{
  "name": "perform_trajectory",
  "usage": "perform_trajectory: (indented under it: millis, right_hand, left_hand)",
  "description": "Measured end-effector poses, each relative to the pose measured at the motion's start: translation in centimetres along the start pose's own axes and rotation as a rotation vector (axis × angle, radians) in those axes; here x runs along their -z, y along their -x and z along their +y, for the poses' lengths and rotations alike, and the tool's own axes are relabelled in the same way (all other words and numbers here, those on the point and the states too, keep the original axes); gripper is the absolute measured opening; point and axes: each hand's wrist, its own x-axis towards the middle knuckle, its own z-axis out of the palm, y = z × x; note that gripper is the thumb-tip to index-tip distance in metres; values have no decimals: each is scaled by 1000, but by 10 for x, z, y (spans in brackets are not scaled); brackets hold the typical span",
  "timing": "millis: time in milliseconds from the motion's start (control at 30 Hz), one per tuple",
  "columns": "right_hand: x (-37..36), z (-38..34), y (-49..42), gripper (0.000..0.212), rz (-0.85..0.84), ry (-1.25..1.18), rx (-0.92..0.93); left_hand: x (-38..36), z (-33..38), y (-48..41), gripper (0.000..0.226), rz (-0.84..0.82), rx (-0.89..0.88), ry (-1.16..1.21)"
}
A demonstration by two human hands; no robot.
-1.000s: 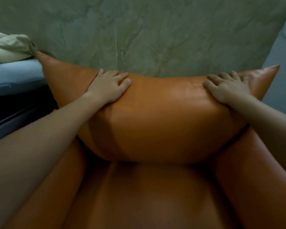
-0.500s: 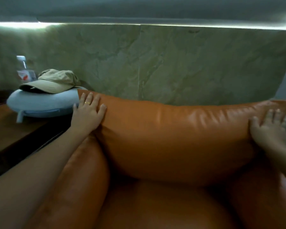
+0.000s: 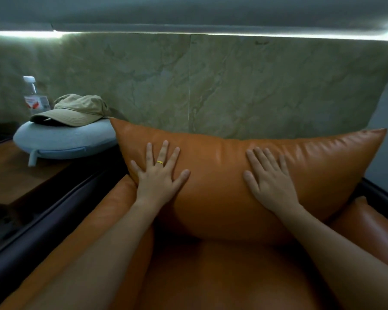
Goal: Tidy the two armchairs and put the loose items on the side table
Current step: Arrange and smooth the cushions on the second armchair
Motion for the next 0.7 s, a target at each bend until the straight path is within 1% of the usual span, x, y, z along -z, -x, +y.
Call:
perform_trajectory:
  millis: [100,233,333,400,433,467,500,600,700]
  right_hand:
    - [-1,33,7,66,26,30,-68]
    - [12,95,37,66,-7,75,-202]
    - [26,135,70,74,-92,75,-408]
    - [31,142,91,82,-145,56,-544]
    - [33,138,99,85,-163,48,-568]
    - [32,128,102,86,-161,39,-553]
    - [33,115,106,85,-128,31,-504]
    - [33,59,104,73,-6,-26,-237]
    - [21,11,92,65,72,-68,-42]
  left_hand:
    - [1,-6,-3,69,-12,35,31]
    - [8,-38,3,61,8,109,116]
    - [17,-47,4,61,-33,164,103]
    - [27,-38,11,62,-36,210,121]
    - [30,-32,20,61,-25,209,136]
    - [29,-27,32,61,-9,178,134]
    - [27,-16,49,61,5,106,120]
    - [12,27,86,65,4,-161,94]
    - [-4,86,83,64,51,-315,122]
